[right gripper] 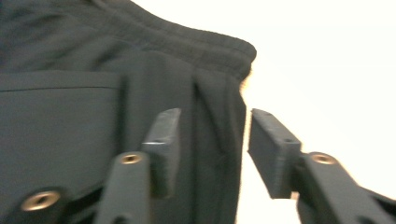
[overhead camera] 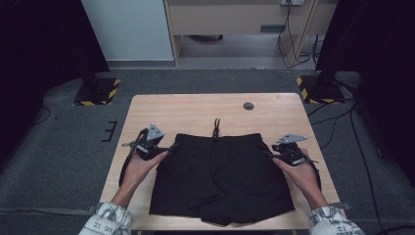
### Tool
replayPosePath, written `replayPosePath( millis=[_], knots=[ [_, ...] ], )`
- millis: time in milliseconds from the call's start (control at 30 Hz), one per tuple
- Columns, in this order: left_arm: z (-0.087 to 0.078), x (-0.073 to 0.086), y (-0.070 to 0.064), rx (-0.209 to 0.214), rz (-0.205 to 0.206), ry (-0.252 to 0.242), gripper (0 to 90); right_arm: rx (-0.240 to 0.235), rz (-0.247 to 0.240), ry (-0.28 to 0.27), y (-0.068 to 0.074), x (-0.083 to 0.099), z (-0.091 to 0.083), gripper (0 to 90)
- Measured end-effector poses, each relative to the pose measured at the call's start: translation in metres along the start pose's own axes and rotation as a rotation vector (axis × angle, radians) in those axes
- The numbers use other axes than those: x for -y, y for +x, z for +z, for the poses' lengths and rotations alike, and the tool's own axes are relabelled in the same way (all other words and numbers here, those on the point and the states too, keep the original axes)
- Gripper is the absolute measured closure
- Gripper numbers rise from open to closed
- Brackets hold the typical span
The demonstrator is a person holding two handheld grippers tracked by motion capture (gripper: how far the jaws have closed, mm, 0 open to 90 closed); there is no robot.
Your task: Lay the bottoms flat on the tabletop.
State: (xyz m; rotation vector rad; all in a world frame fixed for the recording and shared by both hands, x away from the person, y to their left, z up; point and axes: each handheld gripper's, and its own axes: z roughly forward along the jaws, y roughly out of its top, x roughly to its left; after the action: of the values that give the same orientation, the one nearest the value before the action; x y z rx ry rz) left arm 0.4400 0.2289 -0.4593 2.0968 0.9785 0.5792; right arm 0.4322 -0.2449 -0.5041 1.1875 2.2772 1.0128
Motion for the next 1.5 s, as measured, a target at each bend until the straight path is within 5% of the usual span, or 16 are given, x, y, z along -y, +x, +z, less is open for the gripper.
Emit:
replayPosePath(
  millis=[233, 533, 700, 800, 967, 1100, 1200, 1300, 1500],
  knots=[
    [0.031, 0.003, 0.016, 0.012, -0.051, 0.062, 35.9, 0.019, 0.016, 0.052, -0.01, 0.002, 0.033, 64.0],
    [0.046, 0.015, 0.024, -0.012, -0.077, 0.127, 42.3, 0.009, 0.045, 0.051, -0.009, -0.002, 0.039, 84.0],
    [0.056, 0.024, 0.021, 0.03, -0.095, 0.147, 44.8, 0.008, 0.044, 0.054, -0.009, -0.003, 0.039, 81.6],
    [0.06, 0.028, 0.02, 0.033, -0.093, 0.149, 46.7, 0.036, 0.048, 0.053, -0.009, -0.003, 0.04, 64.0],
    [0.054, 0.031, 0.022, 0.055, -0.138, 0.092, 49.1, 0.033, 0.062, 0.05, -0.011, 0.0, 0.038, 53.0],
    [0.047, 0.027, 0.017, 0.073, -0.127, 0.064, 47.5, 0.031, 0.054, 0.048, -0.009, 0.002, 0.036, 52.5],
    [0.052, 0.026, 0.012, 0.041, -0.087, 0.107, 47.0, 0.024, 0.051, 0.05, -0.009, 0.002, 0.036, 53.3],
    [0.06, 0.03, 0.015, 0.04, -0.1, 0.153, 49.4, 0.019, 0.048, 0.048, -0.009, 0.001, 0.036, 55.6],
    [0.061, 0.034, 0.012, 0.068, -0.092, 0.159, 53.2, 0.008, 0.041, 0.041, -0.007, 0.002, 0.036, 61.5]
  ],
)
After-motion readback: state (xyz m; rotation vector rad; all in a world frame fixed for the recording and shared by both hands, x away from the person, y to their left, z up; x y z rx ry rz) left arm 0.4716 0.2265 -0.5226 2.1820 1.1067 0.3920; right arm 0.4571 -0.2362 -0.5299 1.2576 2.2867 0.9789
